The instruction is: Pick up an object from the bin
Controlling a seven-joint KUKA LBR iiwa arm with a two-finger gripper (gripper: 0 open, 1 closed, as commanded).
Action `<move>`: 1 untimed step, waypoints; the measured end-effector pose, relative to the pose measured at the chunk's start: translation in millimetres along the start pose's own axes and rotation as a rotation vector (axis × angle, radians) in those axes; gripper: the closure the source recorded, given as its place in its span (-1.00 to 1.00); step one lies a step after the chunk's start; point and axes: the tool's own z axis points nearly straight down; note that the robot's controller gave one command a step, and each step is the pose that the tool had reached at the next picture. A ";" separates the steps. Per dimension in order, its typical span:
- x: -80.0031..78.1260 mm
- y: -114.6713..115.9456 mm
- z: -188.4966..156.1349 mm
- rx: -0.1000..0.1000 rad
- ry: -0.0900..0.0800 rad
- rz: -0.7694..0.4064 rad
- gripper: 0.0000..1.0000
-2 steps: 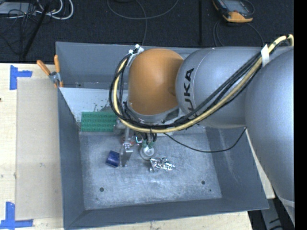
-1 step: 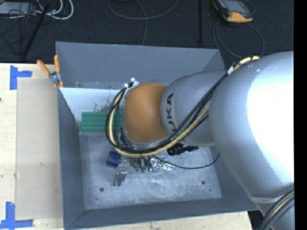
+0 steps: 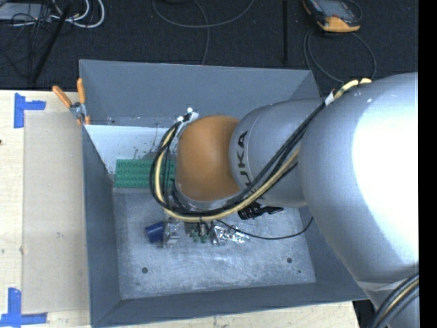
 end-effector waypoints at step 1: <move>-9.2 13.8 -141.7 -0.004 -0.011 -0.015 1.00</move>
Offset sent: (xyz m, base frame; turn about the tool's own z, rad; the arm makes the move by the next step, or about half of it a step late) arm 0.0082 0.0126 0.1372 -0.0152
